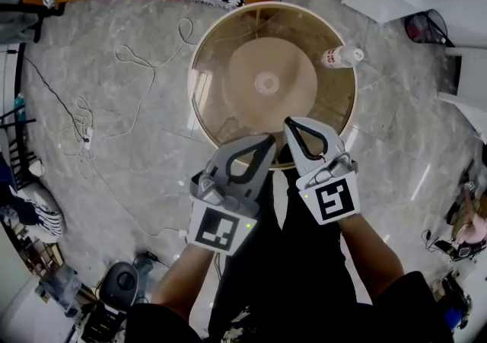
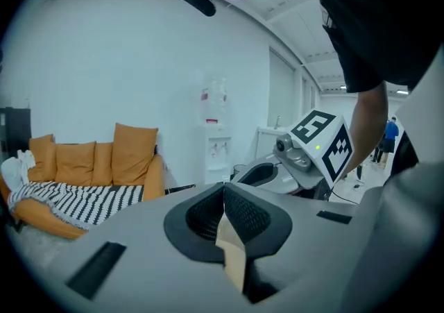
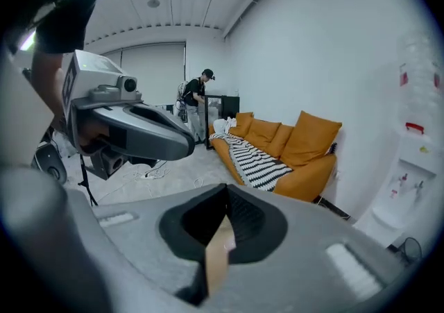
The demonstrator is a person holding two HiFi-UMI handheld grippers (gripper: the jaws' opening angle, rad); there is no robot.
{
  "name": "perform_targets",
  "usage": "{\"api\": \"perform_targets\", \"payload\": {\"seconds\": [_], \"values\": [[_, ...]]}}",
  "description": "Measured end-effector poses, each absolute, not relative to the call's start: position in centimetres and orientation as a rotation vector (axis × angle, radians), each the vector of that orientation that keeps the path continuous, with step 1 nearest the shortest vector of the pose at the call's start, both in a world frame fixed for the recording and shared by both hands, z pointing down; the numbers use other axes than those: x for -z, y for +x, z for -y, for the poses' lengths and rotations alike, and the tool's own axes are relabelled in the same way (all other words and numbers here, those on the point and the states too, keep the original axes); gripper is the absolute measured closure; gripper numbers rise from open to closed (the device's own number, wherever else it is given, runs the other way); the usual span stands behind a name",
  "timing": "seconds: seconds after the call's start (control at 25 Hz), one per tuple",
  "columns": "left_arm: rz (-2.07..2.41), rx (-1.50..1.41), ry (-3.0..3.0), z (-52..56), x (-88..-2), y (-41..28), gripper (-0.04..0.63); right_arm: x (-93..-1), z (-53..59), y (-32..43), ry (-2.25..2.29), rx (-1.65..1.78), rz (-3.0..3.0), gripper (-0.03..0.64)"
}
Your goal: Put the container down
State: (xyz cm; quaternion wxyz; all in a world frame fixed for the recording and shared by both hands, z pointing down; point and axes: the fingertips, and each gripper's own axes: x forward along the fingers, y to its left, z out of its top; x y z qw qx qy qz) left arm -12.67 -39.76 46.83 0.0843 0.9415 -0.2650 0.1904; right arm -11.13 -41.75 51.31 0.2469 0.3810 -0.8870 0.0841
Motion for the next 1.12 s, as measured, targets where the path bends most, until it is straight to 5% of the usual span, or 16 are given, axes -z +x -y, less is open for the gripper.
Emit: {"api": "perform_targets", "payload": {"seconds": [0.36,1.12], "values": [[0.723,-0.404,2.881,34.3,-33.5,-11.9,0.580,-35.2,36.2,-10.9,1.217,-0.124,2.554,0.621],[0.694,-0.180,3.132,29.7,-16.1,-9.7,0.580,-19.2,30.3,-7.7,1.413,-0.125,2.670,0.621]]}}
